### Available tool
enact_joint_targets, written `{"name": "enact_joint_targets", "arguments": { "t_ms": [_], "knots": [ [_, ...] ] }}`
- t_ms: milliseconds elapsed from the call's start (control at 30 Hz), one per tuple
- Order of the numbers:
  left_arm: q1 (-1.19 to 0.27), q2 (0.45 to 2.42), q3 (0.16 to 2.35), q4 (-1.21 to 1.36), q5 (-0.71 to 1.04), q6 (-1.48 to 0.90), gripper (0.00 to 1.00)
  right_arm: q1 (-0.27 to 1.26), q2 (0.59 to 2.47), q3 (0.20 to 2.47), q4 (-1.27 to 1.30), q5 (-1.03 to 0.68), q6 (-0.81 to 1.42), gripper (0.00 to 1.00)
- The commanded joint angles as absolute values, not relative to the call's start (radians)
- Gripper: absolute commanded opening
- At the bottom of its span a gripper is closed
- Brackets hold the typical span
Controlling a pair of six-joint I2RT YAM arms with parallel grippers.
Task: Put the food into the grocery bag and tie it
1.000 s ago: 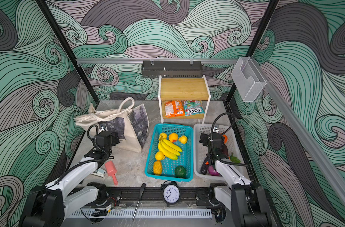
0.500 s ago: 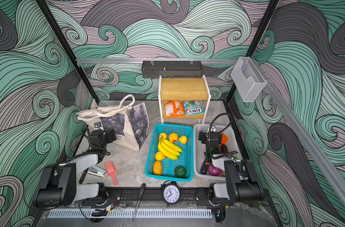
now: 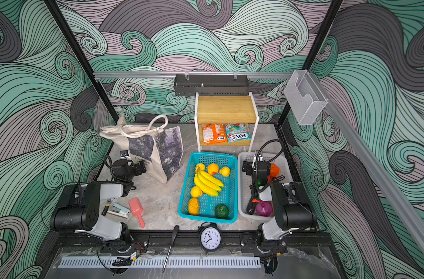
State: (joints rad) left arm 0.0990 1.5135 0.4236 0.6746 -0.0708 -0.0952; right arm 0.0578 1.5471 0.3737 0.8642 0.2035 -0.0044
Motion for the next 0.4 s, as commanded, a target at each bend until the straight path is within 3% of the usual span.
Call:
{"name": "enact_joint_targets", "arguments": {
  "t_ms": [0,367],
  "knots": [
    [0.087,1.522,0.454,0.687,-0.069,-0.077,0.99,0.055,1.538,0.388,0.877,0.192,-0.009,1.0],
    [0.084,1.523,0.453,0.689,-0.072,-0.075,0.98,0.05,1.54,0.39,0.874,0.178,-0.006,1.0]
  ]
}}
